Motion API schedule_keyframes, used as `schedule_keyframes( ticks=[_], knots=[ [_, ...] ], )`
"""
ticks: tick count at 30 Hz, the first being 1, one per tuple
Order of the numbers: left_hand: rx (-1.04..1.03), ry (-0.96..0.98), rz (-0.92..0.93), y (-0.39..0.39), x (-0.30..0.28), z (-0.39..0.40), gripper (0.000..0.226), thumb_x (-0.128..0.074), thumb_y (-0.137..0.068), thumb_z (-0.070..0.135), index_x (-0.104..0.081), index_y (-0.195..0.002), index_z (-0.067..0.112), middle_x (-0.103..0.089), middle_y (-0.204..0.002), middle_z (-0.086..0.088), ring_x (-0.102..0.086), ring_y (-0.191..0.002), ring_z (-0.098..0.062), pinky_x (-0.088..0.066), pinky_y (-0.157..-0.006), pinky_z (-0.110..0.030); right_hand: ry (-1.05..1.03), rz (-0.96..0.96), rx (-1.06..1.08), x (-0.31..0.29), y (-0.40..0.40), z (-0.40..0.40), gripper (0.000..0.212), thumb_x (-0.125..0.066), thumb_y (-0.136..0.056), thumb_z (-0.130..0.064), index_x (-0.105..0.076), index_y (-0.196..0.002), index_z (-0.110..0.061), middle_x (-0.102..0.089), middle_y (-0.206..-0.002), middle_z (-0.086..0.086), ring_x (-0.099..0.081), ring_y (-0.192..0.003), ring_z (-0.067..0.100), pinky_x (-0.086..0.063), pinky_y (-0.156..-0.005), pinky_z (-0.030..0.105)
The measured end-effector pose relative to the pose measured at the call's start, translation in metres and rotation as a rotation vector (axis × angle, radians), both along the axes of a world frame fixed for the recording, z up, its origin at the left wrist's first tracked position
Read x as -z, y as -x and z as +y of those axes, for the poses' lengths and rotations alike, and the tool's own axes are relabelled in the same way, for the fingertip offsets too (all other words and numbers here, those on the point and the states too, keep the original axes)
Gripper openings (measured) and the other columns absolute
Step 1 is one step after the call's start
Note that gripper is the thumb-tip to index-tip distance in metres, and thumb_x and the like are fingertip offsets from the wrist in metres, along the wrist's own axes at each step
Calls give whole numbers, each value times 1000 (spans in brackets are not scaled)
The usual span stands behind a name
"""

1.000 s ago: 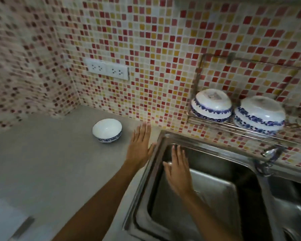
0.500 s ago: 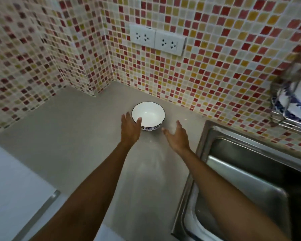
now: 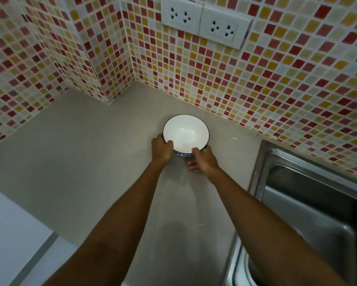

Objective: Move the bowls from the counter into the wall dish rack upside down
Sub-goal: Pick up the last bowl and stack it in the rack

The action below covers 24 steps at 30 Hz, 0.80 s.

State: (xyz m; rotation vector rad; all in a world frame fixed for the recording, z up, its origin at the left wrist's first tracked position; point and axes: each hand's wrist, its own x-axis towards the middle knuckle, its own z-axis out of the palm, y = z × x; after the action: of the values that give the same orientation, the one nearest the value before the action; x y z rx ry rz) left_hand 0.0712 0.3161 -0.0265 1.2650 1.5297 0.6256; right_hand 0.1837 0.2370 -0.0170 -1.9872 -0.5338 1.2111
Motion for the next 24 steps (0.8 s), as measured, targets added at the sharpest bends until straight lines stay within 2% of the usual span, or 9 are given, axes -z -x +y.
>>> schedule_keyframes(
  ticks=[2,4,9,13,15,17,20,22,24],
  knots=[
    [-7,10,7,-5,2,0,46,-47,-83,9,-48,-128,-2,-51,-130,-24,-51,-119,-38,-42,-98,-38,0,43,11,2,0,4,38,-41,-92,-23,-36,-127,-10,-70,-82,18,-64,-55,25,-47,-45,22],
    [-8,-9,-4,-6,3,-3,43,-44,-86,4,-46,-128,-2,-52,-131,-23,-51,-120,-38,-42,-98,-37,-14,45,25,2,2,6,38,-37,-91,-20,-36,-128,-9,-68,-75,14,-65,-55,24,-48,-47,23],
    [41,-22,-31,-3,-1,-22,43,-45,-85,5,-43,-128,2,-55,-129,-20,-53,-116,-36,-45,-96,-40,-36,57,31,0,1,-19,41,-33,-89,-16,-33,-130,-10,-69,-76,11,-67,-59,22,-53,-54,27],
    [49,56,-136,-8,-12,-51,39,-43,-83,3,-39,-123,4,-56,-113,-13,-53,-99,-31,-43,-81,-33,-75,52,64,-10,-2,-57,42,-31,-89,-13,-31,-132,-13,-68,-77,11,-66,-57,20,-51,-51,25],
    [57,109,-207,-12,-18,-66,42,-46,-76,12,-39,-118,5,-53,-105,-8,-50,-94,-27,-40,-76,-31,-87,46,85,-14,-4,-80,42,-31,-90,-12,-31,-131,-13,-68,-77,12,-65,-57,20,-52,-51,25],
    [85,160,-260,-20,-29,-88,46,-47,-66,21,-39,-109,9,-52,-103,-7,-50,-92,-26,-42,-75,-34,-98,25,115,-17,-11,-109,40,-31,-90,-12,-32,-130,-12,-69,-81,15,-65,-56,21,-54,-53,28],
    [137,217,-272,-31,-30,-109,43,-52,-68,30,-40,-105,13,-53,-109,-10,-54,-98,-29,-50,-87,-47,-129,13,161,-17,-23,-140,44,-33,-89,-8,-34,-134,-8,-67,-100,26,-66,-52,22,-54,-48,28],
    [211,244,-291,-42,-32,-129,43,-53,-72,32,-43,-111,15,-55,-116,-10,-56,-104,-31,-51,-91,-51,-148,12,205,-25,-33,-169,44,-32,-91,-6,-33,-135,-9,-63,-109,26,-65,-54,24,-56,-48,29],
    [260,259,-323,-56,-35,-150,41,-54,-82,30,-48,-120,16,-58,-123,-11,-57,-107,-32,-52,-91,-52,-150,16,228,-34,-42,-196,41,-32,-93,-6,-33,-134,-10,-61,-108,22,-62,-56,23,-56,-48,28]
  ],
)
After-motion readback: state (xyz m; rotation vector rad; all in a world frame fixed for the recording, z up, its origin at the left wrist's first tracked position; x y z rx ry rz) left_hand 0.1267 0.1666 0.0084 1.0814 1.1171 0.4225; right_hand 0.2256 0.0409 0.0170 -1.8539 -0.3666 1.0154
